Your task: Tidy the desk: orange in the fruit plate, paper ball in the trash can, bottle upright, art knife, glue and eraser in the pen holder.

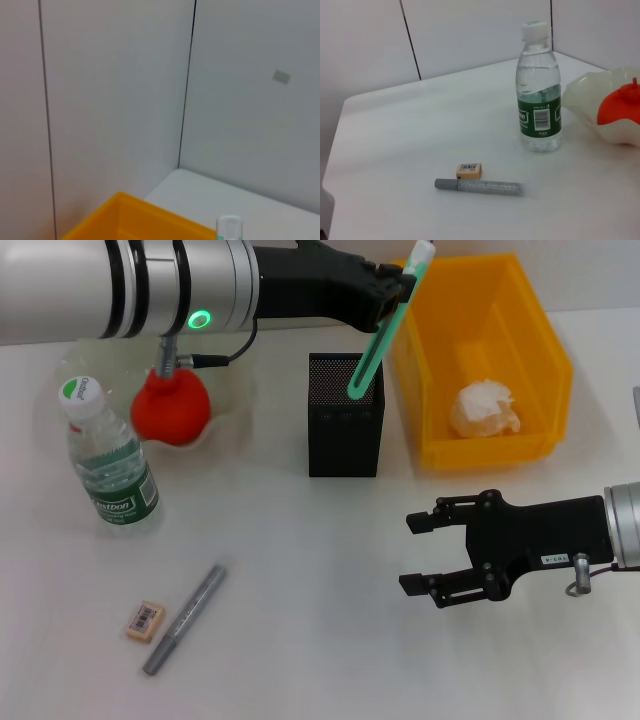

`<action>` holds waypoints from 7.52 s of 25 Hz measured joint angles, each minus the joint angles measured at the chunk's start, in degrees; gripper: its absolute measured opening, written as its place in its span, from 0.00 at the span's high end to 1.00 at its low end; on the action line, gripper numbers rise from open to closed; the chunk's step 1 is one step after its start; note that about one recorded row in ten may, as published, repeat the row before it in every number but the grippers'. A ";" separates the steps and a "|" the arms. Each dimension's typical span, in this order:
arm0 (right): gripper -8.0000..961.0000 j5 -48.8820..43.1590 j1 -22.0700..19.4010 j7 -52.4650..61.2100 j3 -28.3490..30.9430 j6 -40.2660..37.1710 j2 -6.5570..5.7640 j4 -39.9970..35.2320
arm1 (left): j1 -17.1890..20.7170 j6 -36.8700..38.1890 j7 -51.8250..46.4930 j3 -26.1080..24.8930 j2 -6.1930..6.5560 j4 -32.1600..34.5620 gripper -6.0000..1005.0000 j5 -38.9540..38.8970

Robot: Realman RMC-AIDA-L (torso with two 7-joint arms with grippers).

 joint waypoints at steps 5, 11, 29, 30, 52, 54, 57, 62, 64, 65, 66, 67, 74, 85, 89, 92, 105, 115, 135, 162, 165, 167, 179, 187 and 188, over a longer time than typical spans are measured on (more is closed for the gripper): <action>0.20 0.00 0.00 0.00 0.00 0.07 0.02 0.00 | 0.13 -4.21 8.20 0.11 -0.01 -4.35 0.88 -7.83; 0.20 0.00 0.00 0.01 0.00 0.07 0.03 -0.01 | 0.55 -7.90 16.10 0.18 -0.11 -8.94 0.88 -14.61; 0.20 0.00 0.16 0.42 -0.25 0.04 0.11 0.18 | -0.53 -12.54 33.48 0.18 -0.10 -21.76 0.88 -30.00; 0.20 0.00 0.17 0.43 -0.31 0.04 0.11 0.17 | -0.53 -12.54 33.48 0.18 -0.10 -21.76 0.88 -30.00; 0.20 0.07 0.18 0.43 -0.45 -0.04 0.11 0.17 | -2.04 -15.48 50.59 4.89 -0.19 -33.88 0.88 -49.28; 0.20 0.08 0.17 0.43 -0.48 -0.05 0.11 0.17 | -2.05 -15.59 50.65 4.89 -0.19 -34.41 0.88 -49.40; 0.20 0.10 0.17 0.43 -0.48 -0.11 0.11 0.17 | -2.15 -15.61 51.40 5.02 -0.18 -35.12 0.88 -50.36; 0.20 0.10 0.17 0.50 -0.28 -0.38 0.11 0.17 | -1.79 -15.61 54.60 7.15 -0.18 -35.73 0.88 -53.91; 0.20 0.10 0.17 0.52 -0.29 -0.46 0.11 0.17 | -1.77 -15.60 55.51 7.64 -0.19 -36.31 0.88 -54.99; 0.20 0.10 0.16 0.55 -0.29 -0.48 0.11 0.17 | -1.77 -15.61 55.70 7.72 -0.18 -36.51 0.88 -55.17; 0.20 0.10 0.14 0.57 -0.30 -0.50 0.11 0.17 | -1.77 -15.60 55.78 7.79 -0.18 -36.65 0.88 -55.20; 0.20 0.10 0.12 0.59 -0.29 -0.51 0.11 0.17 | -1.77 -15.60 55.80 7.84 -0.18 -36.78 0.88 -55.21; 0.20 0.10 0.07 0.62 -0.45 -0.50 0.11 0.17 | -1.76 -15.58 56.73 7.93 -0.19 -38.56 0.88 -55.59; 0.20 0.10 0.05 0.62 -0.34 -0.66 0.11 0.17 | -1.89 -16.34 60.34 10.01 -0.19 -40.05 0.88 -59.68; 0.20 0.09 0.01 0.62 -0.28 -0.69 0.11 0.17 | -2.30 -17.73 59.91 10.33 -0.19 -40.45 0.88 -59.71; 0.20 0.09 -0.06 0.62 -0.23 -0.69 0.11 0.17 | -2.30 -18.69 58.67 10.39 -0.19 -40.46 0.88 -59.72; 0.20 0.09 -0.19 0.70 -0.45 -0.67 0.11 0.17 | -2.37 -19.06 55.88 11.51 -0.19 -39.79 0.53 -59.37; 0.20 0.09 -0.55 0.71 -0.15 -0.75 0.11 0.17 | -1.04 -18.25 46.48 14.15 0.30 -30.00 0.23 -49.34; 0.20 0.09 -0.80 0.70 -0.09 -0.59 0.11 0.17 | 9.48 -1.53 16.57 3.81 0.74 0.38 0.22 -11.14; 0.20 0.09 -0.71 0.71 0.00 -0.22 0.11 0.19 | 11.01 27.65 -6.20 -1.75 0.56 22.20 0.22 18.00; 0.20 0.09 -0.78 0.71 0.00 -0.22 0.11 0.55 | 10.98 32.22 -10.67 -2.56 0.55 22.67 0.22 23.00; 0.20 0.11 -0.78 0.70 0.00 -0.22 0.11 0.73 | 10.98 32.22 -10.67 -2.56 0.55 22.67 0.22 23.00; 0.20 0.19 -0.37 0.70 -0.11 -0.23 0.11 0.95 | 12.80 38.47 -11.93 -1.88 0.52 22.00 0.22 32.89; 0.20 0.18 -0.18 0.70 -0.11 -0.22 0.11 0.97 | 13.49 39.97 -5.12 -1.39 0.57 21.93 0.22 34.69; 0.20 0.18 -0.17 0.69 -0.09 -0.22 0.11 0.96 | 13.49 39.97 -5.12 -1.39 0.57 21.93 0.22 34.69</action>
